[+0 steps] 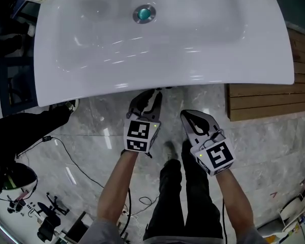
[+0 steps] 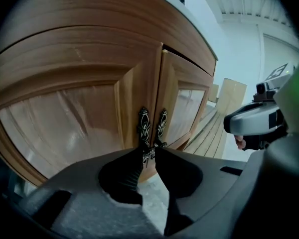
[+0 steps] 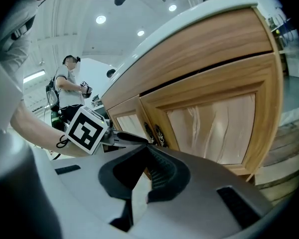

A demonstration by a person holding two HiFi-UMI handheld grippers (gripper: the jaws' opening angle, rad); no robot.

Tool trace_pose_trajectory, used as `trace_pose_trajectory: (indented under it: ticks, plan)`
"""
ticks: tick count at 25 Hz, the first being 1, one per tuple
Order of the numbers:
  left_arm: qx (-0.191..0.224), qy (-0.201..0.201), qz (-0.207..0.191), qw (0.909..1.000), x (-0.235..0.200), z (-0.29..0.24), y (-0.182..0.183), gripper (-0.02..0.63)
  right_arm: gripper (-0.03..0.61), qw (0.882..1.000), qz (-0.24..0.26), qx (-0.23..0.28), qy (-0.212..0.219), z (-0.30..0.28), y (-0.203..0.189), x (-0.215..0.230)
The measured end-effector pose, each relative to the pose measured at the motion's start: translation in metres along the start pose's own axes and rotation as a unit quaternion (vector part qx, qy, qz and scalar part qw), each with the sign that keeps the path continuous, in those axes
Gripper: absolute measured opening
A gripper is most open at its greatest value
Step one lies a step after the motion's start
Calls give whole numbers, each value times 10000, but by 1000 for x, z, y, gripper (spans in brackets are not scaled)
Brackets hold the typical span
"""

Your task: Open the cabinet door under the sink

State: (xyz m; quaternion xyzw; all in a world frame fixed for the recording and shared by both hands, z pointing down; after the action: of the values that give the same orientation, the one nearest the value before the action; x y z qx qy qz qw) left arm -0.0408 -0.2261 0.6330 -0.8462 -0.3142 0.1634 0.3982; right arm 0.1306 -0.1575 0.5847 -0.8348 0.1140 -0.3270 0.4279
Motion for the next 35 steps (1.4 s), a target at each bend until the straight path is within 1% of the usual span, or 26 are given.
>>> trace_pose_trajectory:
  ticks: [3,7,14,17,22,28,33,35]
  plan:
    - [-86,31,101,9999,0,-7,4,78,8,10000,-45,10,-27,-1,1,2]
    - [-265,157,229,9993,-1,-14,2,81,8,10000,-22,-20,-22,-3,3,5]
    - [-366,519,387,9972,5,-19,4,84,8,9999,-108,-3,-101,0,5,14]
    - [-459,733,471,9951,8,-23,7,84,8,9997,-190,16,-157,-1,4,18]
    - [-596,1091,531,9908,10,-28,7,84,8,9998,-173,-29,-116,-6,0,16]
    - [-760,1314,695,9860,13,-30,11,78,8,9995,-281,-45,-132,-5,-4,16]
    - [-649,1438,528,9861,17,-29,11,78,8,9995,-285,-83,-94,-3,-7,13]
    - [-611,1453,586,9858,16,-29,10,78,8,9996,-256,-118,-71,-3,-8,12]
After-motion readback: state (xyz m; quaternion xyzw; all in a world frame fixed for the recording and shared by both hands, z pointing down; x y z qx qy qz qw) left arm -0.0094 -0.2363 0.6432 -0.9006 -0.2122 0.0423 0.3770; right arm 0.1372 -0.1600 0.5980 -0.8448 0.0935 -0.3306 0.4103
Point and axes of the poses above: the fingertips, and each gripper's own axes: z backward along the fingers, x to its right, y out of its top, the point moved 9 cm from there along z, backward along the fingers, and after that the axes turned 6 degrees about -z, right-handed, at the moved point
